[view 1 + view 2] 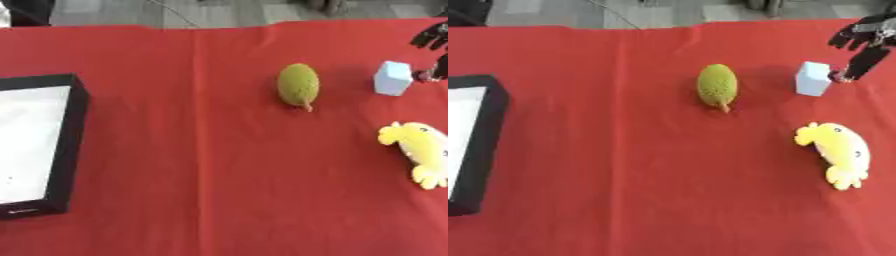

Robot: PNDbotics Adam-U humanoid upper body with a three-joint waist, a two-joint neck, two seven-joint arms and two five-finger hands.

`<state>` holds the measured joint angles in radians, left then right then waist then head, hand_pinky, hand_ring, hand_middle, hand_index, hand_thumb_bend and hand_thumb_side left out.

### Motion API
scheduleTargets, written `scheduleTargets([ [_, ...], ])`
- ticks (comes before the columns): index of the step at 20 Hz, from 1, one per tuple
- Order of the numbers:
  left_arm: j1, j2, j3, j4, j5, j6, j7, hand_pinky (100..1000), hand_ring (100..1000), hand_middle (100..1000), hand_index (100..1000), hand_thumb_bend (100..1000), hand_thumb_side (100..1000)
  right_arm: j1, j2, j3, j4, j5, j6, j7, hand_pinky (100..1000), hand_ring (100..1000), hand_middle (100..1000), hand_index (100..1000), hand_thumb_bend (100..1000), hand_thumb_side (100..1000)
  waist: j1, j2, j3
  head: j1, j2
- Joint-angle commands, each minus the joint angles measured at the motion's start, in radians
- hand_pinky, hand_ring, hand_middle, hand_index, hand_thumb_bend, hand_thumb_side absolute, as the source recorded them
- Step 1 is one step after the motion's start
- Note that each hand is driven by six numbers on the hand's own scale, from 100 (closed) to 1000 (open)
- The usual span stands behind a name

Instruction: Pick up the objects with one hand, pass them to the other hand, and then place them into the box on the other side of the table.

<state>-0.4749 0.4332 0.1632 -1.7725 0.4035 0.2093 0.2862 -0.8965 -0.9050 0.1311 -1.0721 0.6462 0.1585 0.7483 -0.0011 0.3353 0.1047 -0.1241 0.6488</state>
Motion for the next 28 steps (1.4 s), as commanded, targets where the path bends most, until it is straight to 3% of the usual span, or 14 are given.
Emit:
scheduleTargets([
  [1,-0.009,0.021,0.005,-0.02,-0.001,0.003,0.002,900,737,723,791,865,514,-0.013,-0.038,-0.003,-0.004,-0.005,-0.008,0.012,950,946,910,931,265,100,-0.001,-0.016,0.001,0.004,0.015],
  [9,-0.009,0.018,0.005,-0.024,0.001,0.007,0.003,901,735,719,790,861,514,-0.018,-0.032,0.003,0.009,0.023,-0.012,0.023,954,950,916,935,313,100,-0.002,-0.007,0.005,0.005,0.023],
  [28,-0.009,0.01,0.004,-0.031,0.004,0.008,0.001,904,733,713,786,856,512,-0.048,0.005,0.009,0.062,0.103,-0.029,-0.02,952,948,918,939,354,100,0.005,0.006,0.016,-0.007,-0.015],
])
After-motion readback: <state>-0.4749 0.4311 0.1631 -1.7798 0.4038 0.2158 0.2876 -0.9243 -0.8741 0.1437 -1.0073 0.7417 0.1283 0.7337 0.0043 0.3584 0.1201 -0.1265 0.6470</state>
